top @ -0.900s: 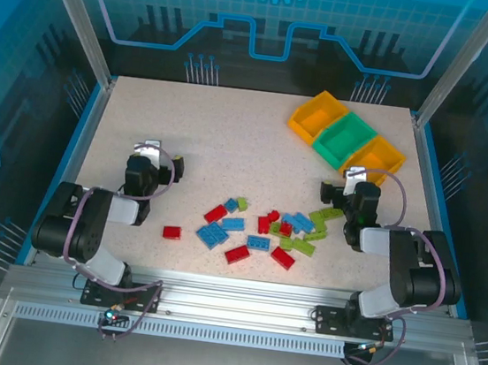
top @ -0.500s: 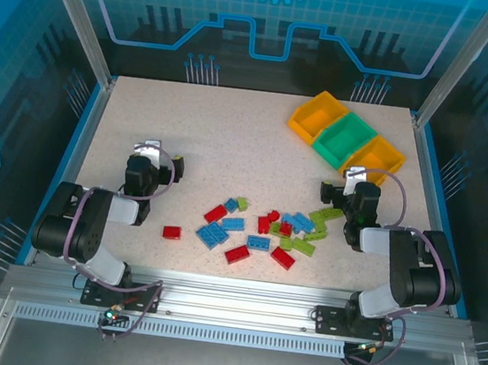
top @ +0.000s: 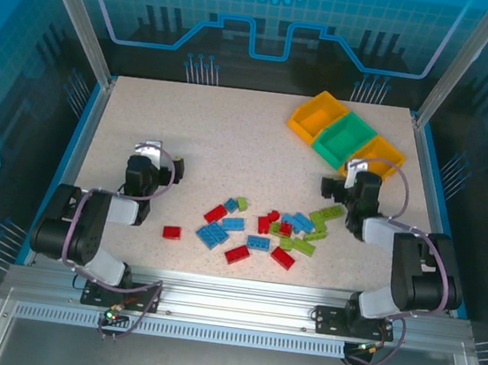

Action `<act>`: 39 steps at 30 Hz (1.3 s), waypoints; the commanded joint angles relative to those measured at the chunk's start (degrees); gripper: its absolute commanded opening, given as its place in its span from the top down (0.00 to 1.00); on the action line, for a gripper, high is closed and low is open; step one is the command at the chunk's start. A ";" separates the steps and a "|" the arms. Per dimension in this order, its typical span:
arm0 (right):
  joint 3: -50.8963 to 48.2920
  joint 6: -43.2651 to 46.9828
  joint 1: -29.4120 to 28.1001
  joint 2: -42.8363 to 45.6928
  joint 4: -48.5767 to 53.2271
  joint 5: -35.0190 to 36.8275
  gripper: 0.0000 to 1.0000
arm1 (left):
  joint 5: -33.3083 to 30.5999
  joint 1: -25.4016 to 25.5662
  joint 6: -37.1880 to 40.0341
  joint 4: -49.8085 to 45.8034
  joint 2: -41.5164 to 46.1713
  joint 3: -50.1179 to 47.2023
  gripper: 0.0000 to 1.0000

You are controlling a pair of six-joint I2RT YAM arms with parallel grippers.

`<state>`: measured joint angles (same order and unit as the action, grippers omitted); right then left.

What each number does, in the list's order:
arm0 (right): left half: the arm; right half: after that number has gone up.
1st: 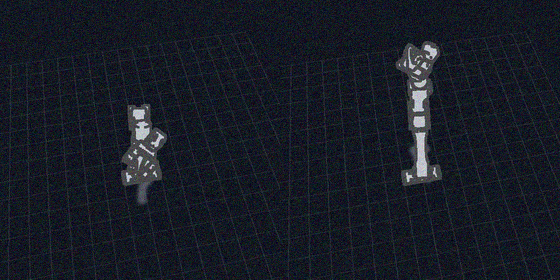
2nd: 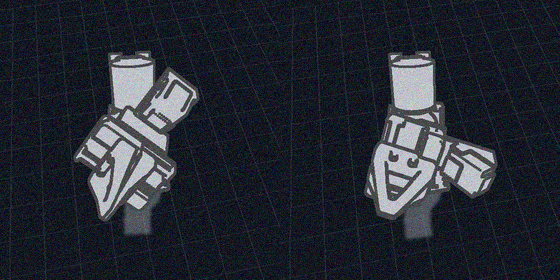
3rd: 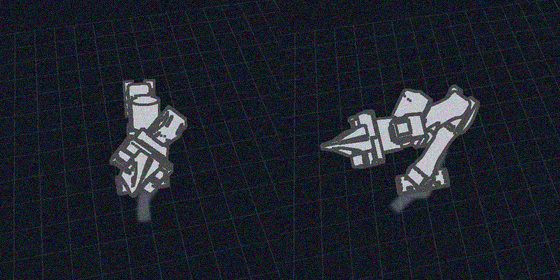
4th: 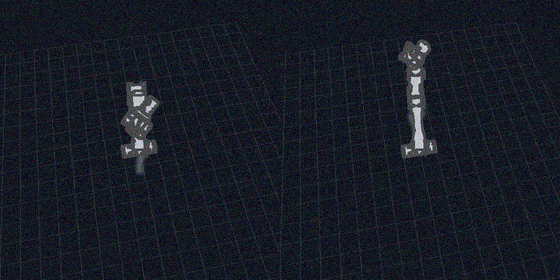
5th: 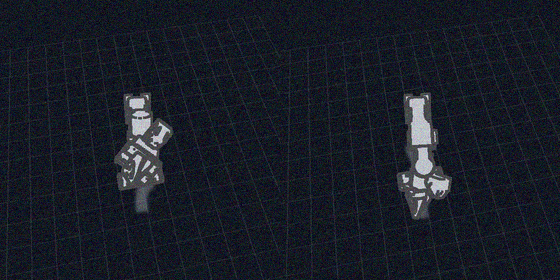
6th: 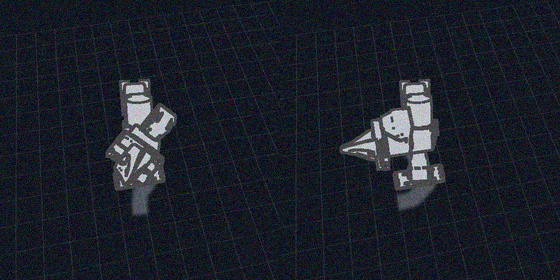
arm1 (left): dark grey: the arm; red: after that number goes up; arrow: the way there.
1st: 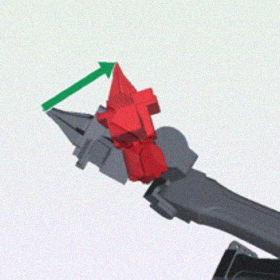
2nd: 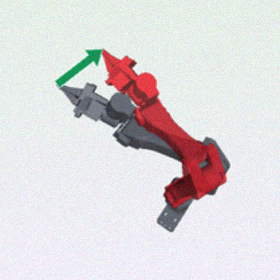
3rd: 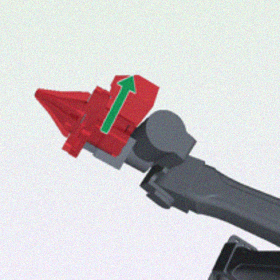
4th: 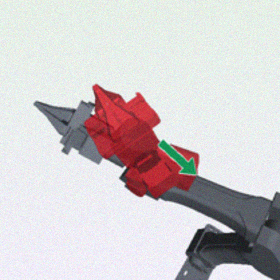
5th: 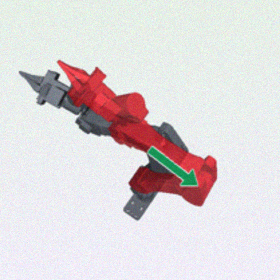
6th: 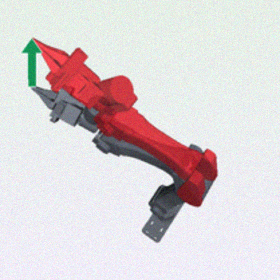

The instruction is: Sort the legos into containers by color

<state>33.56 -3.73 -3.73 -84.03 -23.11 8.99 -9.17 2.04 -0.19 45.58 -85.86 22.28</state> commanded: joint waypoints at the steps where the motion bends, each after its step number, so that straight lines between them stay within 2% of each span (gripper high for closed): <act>1: 12.51 -9.03 2.80 4.57 26.14 0.27 0.01 | -3.22 1.38 -4.03 -21.48 9.82 7.38 0.01; 2: 14.24 -11.15 3.18 5.13 30.40 1.19 0.02 | -4.54 1.38 -7.70 -30.83 12.22 10.65 0.01; 4: 16.48 -15.94 4.54 5.94 38.11 3.63 0.03 | -2.84 1.43 -14.48 -48.32 15.46 18.57 0.01; 6: 20.49 -20.59 7.24 5.38 44.56 3.72 0.05 | 1.33 1.81 -18.05 -56.33 17.11 21.99 0.01; 8: 23.20 -24.05 10.43 3.80 49.87 1.59 0.08 | 2.29 3.54 -20.32 -57.72 19.45 21.22 0.01; 11: 26.11 -25.04 13.68 -0.04 54.10 -0.44 0.13 | -0.11 7.07 -22.18 -56.85 23.32 17.86 0.01; 14: 30.07 -25.12 15.84 -4.90 58.80 -1.53 0.16 | -2.15 8.49 -24.84 -58.82 25.57 15.78 0.01; 26: 39.12 -23.75 16.78 -16.67 60.59 -0.83 0.27 | -5.75 9.12 -29.43 -65.53 29.89 12.25 0.01; 32: 43.52 -22.05 16.58 -21.94 61.77 -1.05 0.55 | -7.82 9.21 -34.03 -70.63 30.14 12.49 0.01; 39: 46.19 -17.62 14.28 -24.07 62.25 0.24 0.73 | -7.79 9.23 -35.80 -71.57 31.52 11.05 0.01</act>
<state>77.58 -23.49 11.62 -107.02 37.12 8.56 -15.70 10.79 -34.22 -23.90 -55.75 34.20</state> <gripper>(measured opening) 0.286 0.988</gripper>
